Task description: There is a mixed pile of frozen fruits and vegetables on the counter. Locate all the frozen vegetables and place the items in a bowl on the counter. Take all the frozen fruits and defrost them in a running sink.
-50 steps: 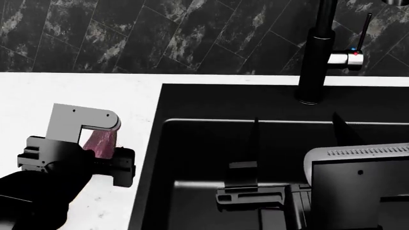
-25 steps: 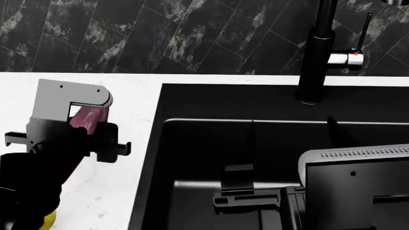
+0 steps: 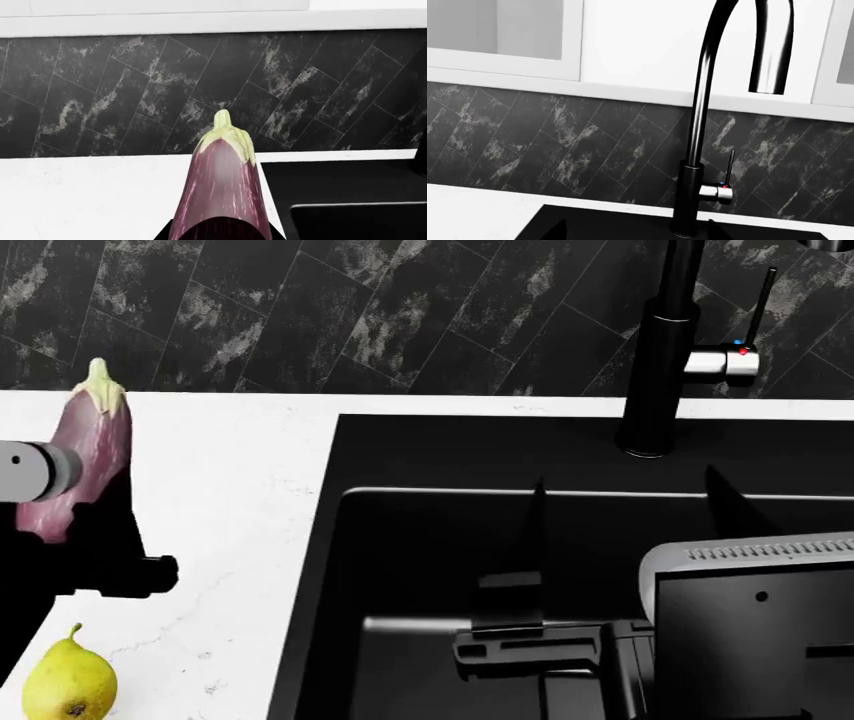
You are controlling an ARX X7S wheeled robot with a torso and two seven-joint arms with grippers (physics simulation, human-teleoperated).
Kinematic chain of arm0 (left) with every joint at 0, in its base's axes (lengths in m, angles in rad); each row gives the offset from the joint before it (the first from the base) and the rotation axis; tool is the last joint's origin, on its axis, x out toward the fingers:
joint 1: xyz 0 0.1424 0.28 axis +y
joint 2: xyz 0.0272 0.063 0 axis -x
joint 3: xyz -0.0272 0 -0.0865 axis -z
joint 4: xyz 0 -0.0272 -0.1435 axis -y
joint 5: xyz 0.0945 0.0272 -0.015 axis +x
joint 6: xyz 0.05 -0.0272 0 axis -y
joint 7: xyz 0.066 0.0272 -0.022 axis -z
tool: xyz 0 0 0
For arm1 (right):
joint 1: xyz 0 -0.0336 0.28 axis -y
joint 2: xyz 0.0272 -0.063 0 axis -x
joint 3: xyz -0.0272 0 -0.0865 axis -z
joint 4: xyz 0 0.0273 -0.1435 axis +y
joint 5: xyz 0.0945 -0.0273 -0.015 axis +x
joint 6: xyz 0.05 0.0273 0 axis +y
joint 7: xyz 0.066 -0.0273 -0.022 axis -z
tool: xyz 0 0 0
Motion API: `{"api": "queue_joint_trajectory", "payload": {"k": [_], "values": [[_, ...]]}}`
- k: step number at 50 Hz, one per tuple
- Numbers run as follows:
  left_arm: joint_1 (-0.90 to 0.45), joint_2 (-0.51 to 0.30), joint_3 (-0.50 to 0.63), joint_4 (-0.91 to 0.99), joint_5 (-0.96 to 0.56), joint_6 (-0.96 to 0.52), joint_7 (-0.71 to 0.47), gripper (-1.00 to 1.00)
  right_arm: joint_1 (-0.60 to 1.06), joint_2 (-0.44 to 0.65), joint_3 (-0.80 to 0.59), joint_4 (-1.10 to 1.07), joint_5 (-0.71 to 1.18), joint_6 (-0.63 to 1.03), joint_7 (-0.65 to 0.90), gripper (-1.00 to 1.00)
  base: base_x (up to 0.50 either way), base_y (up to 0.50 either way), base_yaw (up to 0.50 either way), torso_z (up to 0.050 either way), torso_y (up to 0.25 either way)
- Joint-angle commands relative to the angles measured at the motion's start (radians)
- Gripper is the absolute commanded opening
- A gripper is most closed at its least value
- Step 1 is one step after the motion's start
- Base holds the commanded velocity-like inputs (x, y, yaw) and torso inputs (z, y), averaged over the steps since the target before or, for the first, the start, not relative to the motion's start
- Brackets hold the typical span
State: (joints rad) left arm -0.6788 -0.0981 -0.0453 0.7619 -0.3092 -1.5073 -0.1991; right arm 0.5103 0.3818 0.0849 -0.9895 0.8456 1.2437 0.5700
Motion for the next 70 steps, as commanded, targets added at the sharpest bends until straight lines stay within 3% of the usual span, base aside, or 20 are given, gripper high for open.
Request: {"api": "queue_joint_trajectory", "payload": {"k": [1,4,11,25,43,50,54,70], "values": [[0.087,0.001,-0.101,0.179,-0.048,-0.039,0.001,-1.0,0.02,0.014,0.009,-0.012,0.038,0.03,0.027,1.0,0.0,0.0,0.0,0.0,0.0],[0.087,-0.014,-0.133,0.197,-0.074,-0.059,0.01,-1.0,0.031,0.013,-0.001,-0.023,0.039,0.027,0.04,1.0,0.0,0.0,0.0,0.0,0.0],[0.073,-0.032,-0.158,0.192,-0.201,-0.06,-0.089,-1.0,0.05,0.01,0.029,-0.021,0.089,0.069,0.081,1.0,-0.17,0.0,0.0,0.0,0.0],[0.073,-0.056,-0.154,0.182,-0.251,-0.046,-0.14,-1.0,0.063,0.015,0.064,-0.011,0.171,0.091,0.128,1.0,-0.49,-0.02,0.0,0.0,0.0],[0.094,-0.061,-0.112,0.159,-0.283,-0.004,-0.181,-1.0,0.07,0.035,0.07,-0.007,0.211,0.074,0.16,1.0,-0.03,-0.49,0.0,0.0,0.0],[0.103,-0.076,-0.157,0.185,-0.318,-0.027,-0.177,-1.0,0.073,0.045,0.073,-0.01,0.227,0.071,0.179,1.0,0.0,-0.5,0.0,0.0,0.0],[0.093,-0.071,-0.106,0.147,-0.302,0.009,-0.201,-1.0,0.083,0.048,0.068,-0.013,0.243,0.075,0.193,1.0,0.0,-0.5,0.0,0.0,0.0],[0.106,-0.097,-0.156,0.177,-0.362,-0.008,-0.209,-1.0,0.086,0.07,0.056,-0.01,0.265,0.061,0.223,1.0,0.0,-0.5,0.0,0.0,0.0]]}}
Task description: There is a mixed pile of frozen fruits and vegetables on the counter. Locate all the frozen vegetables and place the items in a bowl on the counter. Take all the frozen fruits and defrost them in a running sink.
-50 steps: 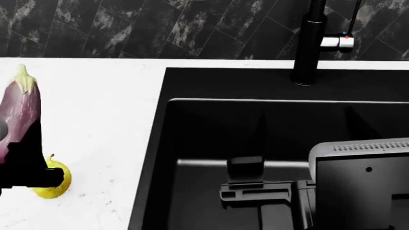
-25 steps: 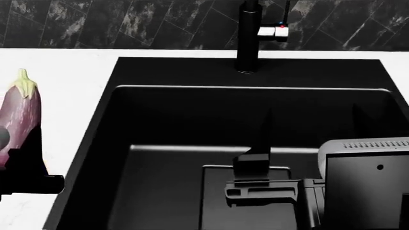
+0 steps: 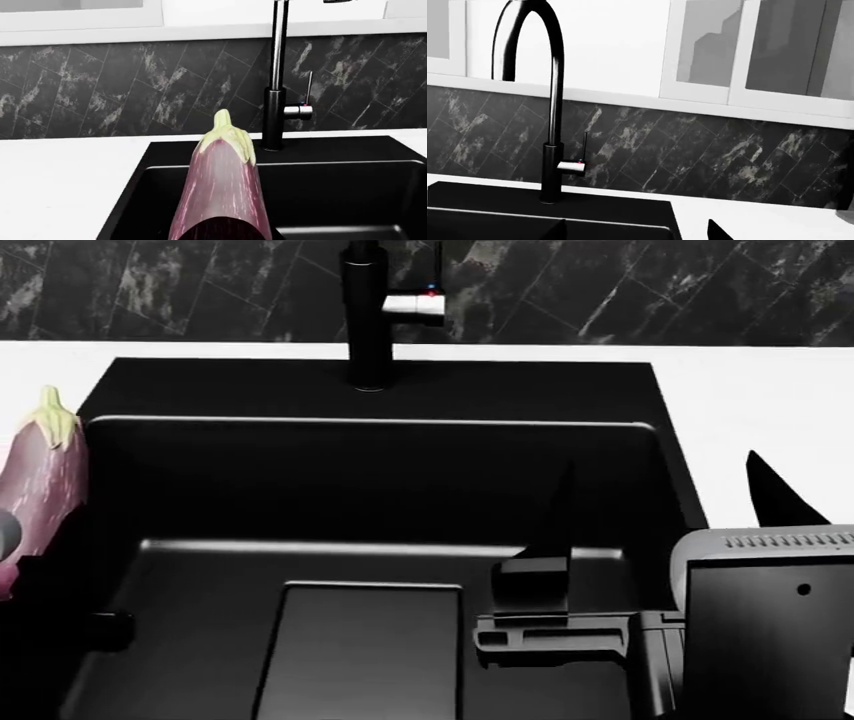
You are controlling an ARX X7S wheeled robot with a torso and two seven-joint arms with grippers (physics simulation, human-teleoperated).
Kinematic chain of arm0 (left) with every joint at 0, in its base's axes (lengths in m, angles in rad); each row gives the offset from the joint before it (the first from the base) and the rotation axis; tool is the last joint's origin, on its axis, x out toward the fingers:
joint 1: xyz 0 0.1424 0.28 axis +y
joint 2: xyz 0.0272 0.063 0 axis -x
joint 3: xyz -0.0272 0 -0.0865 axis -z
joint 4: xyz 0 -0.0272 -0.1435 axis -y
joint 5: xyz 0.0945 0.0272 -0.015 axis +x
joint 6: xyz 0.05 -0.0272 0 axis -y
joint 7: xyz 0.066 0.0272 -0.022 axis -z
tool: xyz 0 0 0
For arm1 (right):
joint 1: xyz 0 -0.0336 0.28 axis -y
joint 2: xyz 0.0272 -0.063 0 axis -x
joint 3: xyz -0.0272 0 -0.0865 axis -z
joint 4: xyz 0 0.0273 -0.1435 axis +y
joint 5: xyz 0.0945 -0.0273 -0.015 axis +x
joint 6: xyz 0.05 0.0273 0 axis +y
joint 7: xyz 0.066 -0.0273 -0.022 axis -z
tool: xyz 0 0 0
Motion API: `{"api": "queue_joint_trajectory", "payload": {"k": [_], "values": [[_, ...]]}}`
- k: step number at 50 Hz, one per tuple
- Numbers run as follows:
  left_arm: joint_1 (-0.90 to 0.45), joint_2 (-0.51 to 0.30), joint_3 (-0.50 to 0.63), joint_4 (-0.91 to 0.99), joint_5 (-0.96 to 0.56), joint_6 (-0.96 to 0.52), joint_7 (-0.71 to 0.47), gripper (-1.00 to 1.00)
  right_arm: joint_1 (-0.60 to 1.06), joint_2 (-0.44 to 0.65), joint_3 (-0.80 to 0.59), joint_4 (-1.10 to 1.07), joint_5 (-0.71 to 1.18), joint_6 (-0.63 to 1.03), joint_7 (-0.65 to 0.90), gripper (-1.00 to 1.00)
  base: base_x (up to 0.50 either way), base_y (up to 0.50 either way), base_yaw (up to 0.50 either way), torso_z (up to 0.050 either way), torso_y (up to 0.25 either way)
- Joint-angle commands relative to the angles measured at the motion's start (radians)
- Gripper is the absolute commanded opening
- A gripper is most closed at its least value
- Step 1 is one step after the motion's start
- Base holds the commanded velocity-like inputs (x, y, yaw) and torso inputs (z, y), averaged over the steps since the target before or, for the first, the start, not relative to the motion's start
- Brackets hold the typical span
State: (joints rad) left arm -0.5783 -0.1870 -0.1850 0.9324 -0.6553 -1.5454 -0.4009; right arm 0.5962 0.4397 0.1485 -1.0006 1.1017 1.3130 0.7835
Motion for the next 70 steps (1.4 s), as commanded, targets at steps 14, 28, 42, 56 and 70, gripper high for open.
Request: {"api": "queue_joint_trajectory", "payload": {"k": [14,28,42,56,70], "values": [[0.01,-0.028,-0.007,-0.007,-0.039,0.058,-0.033,-1.0,0.011,0.03,-0.012,0.008,0.039,-0.018,0.036,1.0,0.0,-0.5,0.0,0.0,0.0],[-0.002,-0.023,0.017,-0.017,-0.065,0.06,-0.065,-1.0,0.005,0.047,-0.02,0.011,0.049,-0.04,0.053,1.0,0.0,-0.5,0.0,0.0,0.0],[-0.003,-0.035,-0.007,-0.008,-0.108,0.049,-0.08,-1.0,0.0,0.062,-0.046,0.02,0.037,-0.066,0.053,1.0,0.0,-0.5,0.0,0.0,0.001],[0.0,-0.041,0.007,-0.014,-0.133,0.061,-0.108,-1.0,0.001,0.074,-0.062,0.024,0.042,-0.081,0.063,1.0,0.0,-0.5,0.0,0.0,0.0],[-0.005,-0.048,0.03,-0.031,-0.144,0.083,-0.13,-1.0,-0.003,0.08,-0.067,0.027,0.057,-0.098,0.081,1.0,0.0,-0.4,0.0,0.0,0.001]]}}
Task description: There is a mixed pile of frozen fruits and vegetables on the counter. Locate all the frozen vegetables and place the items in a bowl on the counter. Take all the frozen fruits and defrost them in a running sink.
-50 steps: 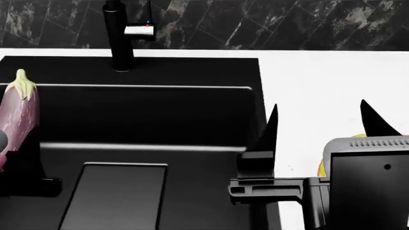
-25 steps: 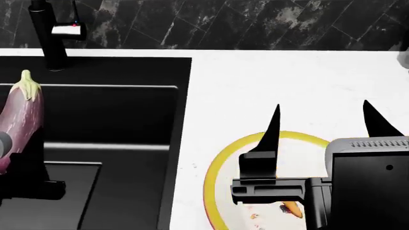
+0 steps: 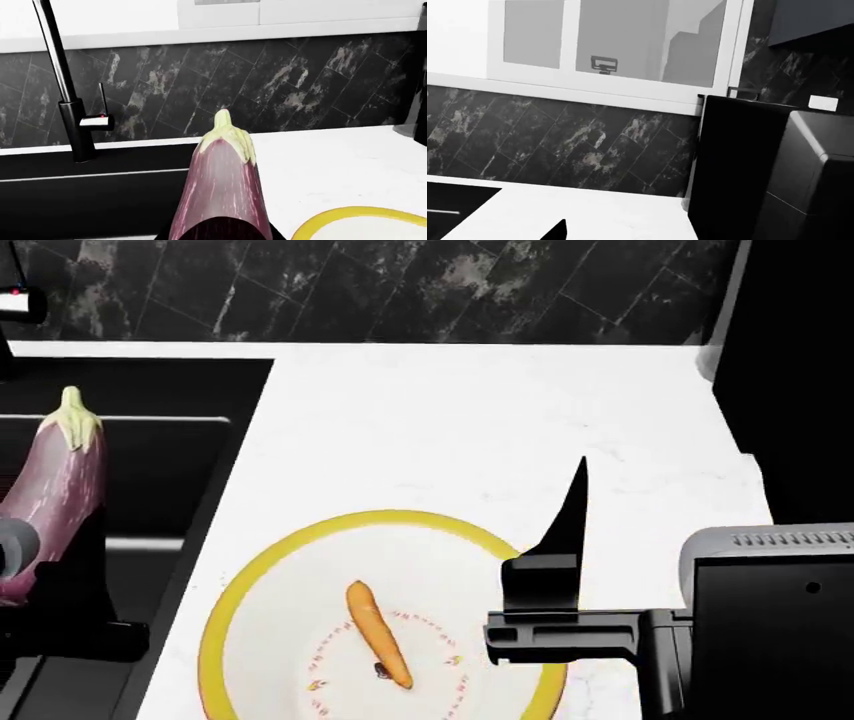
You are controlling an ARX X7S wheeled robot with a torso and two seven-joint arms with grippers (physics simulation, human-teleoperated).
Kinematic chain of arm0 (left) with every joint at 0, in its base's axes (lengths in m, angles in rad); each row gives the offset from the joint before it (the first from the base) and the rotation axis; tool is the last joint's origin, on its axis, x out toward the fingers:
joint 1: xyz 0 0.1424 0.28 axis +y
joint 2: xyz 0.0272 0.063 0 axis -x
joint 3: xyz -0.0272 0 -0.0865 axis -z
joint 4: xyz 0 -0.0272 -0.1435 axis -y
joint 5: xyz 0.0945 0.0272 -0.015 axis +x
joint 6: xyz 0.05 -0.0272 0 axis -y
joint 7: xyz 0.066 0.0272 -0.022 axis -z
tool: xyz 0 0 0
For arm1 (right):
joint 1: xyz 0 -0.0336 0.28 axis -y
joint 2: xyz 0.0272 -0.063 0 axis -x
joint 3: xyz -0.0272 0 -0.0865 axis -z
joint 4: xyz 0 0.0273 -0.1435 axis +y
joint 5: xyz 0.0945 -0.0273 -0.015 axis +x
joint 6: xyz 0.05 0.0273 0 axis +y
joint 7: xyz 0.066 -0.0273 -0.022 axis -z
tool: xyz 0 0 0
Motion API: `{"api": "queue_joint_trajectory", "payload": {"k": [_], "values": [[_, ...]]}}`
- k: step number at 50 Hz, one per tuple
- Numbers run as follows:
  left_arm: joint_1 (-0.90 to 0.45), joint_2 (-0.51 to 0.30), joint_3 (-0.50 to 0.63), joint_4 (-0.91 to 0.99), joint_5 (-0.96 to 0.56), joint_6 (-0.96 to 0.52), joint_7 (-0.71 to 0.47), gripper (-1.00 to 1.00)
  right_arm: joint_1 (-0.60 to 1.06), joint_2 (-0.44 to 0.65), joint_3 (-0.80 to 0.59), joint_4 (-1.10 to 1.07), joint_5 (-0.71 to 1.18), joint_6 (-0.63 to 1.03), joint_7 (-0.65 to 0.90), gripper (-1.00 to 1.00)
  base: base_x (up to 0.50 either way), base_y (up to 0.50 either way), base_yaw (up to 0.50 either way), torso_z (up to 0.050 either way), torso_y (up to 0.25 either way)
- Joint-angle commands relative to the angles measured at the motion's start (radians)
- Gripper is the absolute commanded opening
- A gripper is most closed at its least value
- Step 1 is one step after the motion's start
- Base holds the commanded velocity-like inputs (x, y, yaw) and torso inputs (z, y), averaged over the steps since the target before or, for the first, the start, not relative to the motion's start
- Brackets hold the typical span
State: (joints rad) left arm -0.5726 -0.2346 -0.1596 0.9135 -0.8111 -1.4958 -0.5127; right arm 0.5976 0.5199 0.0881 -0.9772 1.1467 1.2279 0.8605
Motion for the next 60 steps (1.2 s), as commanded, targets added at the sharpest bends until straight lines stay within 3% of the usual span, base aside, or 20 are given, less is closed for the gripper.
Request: {"api": "queue_joint_trajectory", "payload": {"k": [1,12,21,28,43,60], "values": [[-0.011,-0.001,-0.005,-0.007,0.003,0.025,-0.02,-1.0,-0.003,0.002,-0.009,0.002,0.011,-0.014,0.003,1.0,0.0,0.0,0.0,0.0,0.0],[0.0,0.0,-0.006,-0.014,-0.023,0.035,-0.033,-1.0,-0.002,0.012,-0.041,0.0,-0.01,-0.031,-0.009,1.0,0.0,-0.26,0.0,0.0,0.0],[-0.062,0.073,0.082,-0.044,-0.065,0.015,-0.055,-1.0,-0.009,-0.003,-0.073,0.012,-0.038,-0.06,-0.022,1.0,0.0,0.0,0.0,0.0,0.0],[-0.116,0.081,0.139,-0.063,-0.11,-0.021,-0.057,-1.0,-0.005,0.007,-0.071,0.011,-0.028,-0.063,-0.016,1.0,0.0,0.0,0.0,0.0,0.001],[-0.089,0.052,0.403,-0.16,0.0,0.149,-0.009,-1.0,-0.012,0.018,-0.09,0.02,-0.048,-0.085,-0.02,1.0,0.0,0.0,0.0,0.0,0.0],[-0.101,0.068,0.511,-0.256,0.04,0.223,0.021,-1.0,-0.021,0.031,-0.104,0.023,-0.053,-0.099,-0.016,1.0,0.0,0.0,0.0,0.0,0.001]]}}
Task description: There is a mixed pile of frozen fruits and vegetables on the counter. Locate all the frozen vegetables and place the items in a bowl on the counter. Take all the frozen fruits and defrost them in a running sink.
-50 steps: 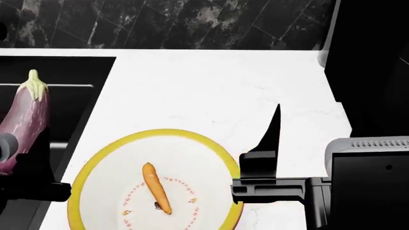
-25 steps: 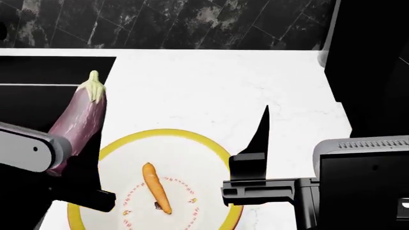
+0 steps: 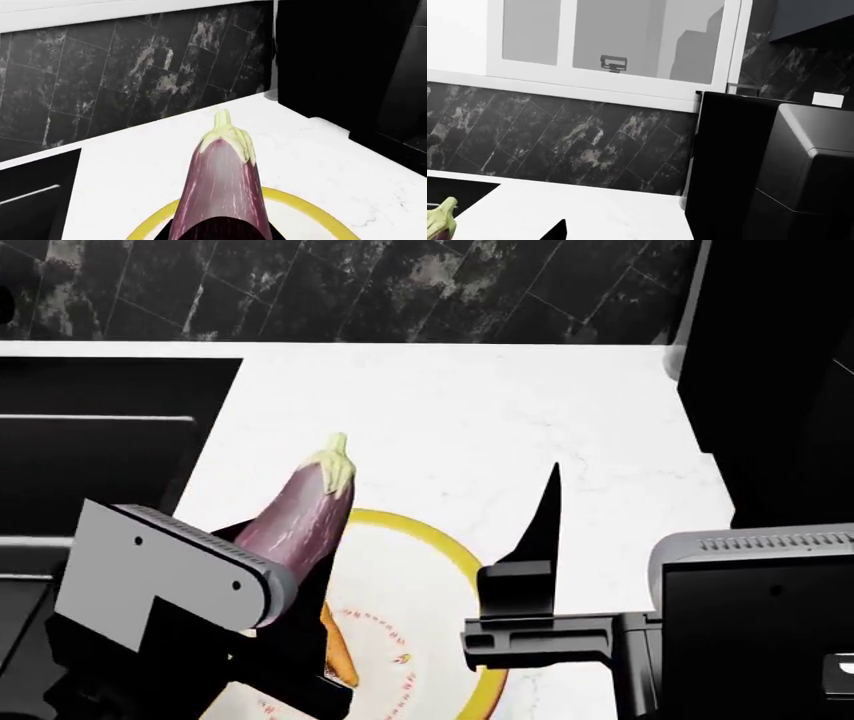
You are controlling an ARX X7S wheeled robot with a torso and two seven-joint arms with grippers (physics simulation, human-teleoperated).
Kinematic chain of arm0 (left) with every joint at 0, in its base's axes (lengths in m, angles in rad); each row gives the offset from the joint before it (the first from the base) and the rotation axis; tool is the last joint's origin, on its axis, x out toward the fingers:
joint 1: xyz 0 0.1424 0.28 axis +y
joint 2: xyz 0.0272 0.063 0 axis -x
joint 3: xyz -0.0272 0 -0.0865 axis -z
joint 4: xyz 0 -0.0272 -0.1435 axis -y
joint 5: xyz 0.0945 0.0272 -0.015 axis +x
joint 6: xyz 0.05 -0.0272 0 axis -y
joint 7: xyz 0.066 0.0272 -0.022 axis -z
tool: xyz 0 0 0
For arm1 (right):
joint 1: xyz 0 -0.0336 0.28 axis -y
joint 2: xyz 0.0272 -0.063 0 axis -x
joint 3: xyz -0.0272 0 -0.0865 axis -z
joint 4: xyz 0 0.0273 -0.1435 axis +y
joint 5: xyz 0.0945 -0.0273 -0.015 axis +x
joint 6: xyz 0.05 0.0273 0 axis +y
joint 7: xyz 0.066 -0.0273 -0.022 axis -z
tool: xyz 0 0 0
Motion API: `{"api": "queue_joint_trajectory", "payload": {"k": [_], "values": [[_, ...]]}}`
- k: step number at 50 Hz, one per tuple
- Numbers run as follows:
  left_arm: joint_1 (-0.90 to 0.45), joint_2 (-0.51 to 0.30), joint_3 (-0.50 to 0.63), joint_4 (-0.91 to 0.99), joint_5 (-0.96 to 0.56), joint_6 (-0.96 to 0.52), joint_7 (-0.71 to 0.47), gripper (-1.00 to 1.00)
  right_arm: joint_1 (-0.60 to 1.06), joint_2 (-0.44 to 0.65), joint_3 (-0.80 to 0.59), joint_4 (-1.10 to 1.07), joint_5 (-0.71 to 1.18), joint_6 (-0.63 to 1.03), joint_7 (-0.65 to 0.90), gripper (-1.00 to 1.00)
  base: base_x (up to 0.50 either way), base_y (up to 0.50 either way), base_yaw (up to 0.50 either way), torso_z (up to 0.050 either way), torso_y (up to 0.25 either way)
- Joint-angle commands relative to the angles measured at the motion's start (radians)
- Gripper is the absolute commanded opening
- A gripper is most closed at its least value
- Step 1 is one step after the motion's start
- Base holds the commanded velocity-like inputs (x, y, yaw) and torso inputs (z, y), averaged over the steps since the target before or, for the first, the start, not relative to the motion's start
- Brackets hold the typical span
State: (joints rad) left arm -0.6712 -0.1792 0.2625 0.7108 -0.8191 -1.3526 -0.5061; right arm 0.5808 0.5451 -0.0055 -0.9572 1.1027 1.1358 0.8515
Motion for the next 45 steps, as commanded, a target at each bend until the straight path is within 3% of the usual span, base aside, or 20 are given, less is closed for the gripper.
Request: {"api": "queue_joint_trajectory", "payload": {"k": [1,14,41,42,45], "values": [[-0.002,0.007,0.093,-0.054,0.049,0.081,0.015,-1.0,-0.005,0.007,-0.013,0.004,-0.013,-0.008,-0.008,1.0,0.0,0.0,0.0,0.0,0.0],[0.029,-0.011,0.177,-0.11,0.09,0.146,0.042,-1.0,-0.006,0.015,-0.029,0.012,-0.017,-0.016,-0.009,1.0,0.0,0.0,0.0,0.0,0.001],[0.04,-0.027,0.172,-0.086,0.047,0.103,0.003,-1.0,-0.013,0.028,-0.046,0.022,-0.019,-0.035,-0.001,1.0,0.0,0.0,0.0,0.001,0.0],[0.032,-0.022,0.178,-0.097,0.052,0.108,0.004,1.0,-0.013,0.028,-0.049,0.022,-0.021,-0.036,-0.002,1.0,0.0,0.0,0.0,0.0,0.0],[0.024,-0.019,0.16,-0.083,0.029,0.09,-0.001,1.0,-0.016,0.027,-0.057,0.027,-0.031,-0.043,-0.008,1.0,0.0,0.0,0.0,0.0,0.0]]}}
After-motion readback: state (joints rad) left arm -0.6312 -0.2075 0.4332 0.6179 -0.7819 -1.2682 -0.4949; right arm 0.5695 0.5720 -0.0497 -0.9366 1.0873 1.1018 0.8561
